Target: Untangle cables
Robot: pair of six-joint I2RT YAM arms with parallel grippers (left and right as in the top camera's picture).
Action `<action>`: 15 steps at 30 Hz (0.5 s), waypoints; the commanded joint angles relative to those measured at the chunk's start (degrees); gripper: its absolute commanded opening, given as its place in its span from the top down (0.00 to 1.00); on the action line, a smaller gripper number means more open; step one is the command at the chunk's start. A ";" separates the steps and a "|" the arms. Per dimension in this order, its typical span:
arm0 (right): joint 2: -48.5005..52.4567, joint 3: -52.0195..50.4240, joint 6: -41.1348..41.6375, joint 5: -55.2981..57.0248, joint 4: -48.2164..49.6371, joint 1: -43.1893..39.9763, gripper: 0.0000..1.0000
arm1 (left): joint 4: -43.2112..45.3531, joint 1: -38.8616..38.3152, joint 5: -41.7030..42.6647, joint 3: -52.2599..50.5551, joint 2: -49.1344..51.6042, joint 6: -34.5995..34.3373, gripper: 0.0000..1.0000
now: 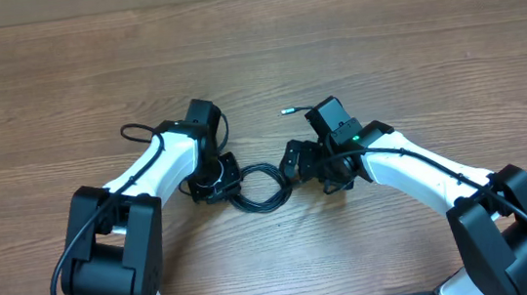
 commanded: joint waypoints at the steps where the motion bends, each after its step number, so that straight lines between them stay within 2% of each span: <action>1: 0.44 -0.63 -0.81 -1.01 1.31 0.26 0.00 | 0.92 -0.81 -1.90 -1.97 0.63 -2.19 0.73; 4: 0.44 -0.63 -0.83 -1.25 1.55 0.26 0.00 | 1.68 -1.29 -1.95 -1.97 0.63 -2.16 0.73; 6: 0.44 -0.63 -0.83 -1.22 1.75 0.26 0.00 | 2.99 -1.70 -3.06 -2.03 0.68 -2.16 0.82; 12: 0.44 -0.63 -0.83 -1.22 2.97 0.26 0.00 | 7.21 -2.25 -3.61 -2.03 0.68 -1.27 0.94; 15: 0.44 -0.63 -0.83 -1.22 3.30 0.26 0.00 | 9.16 -2.25 -3.61 -2.03 0.68 1.20 0.96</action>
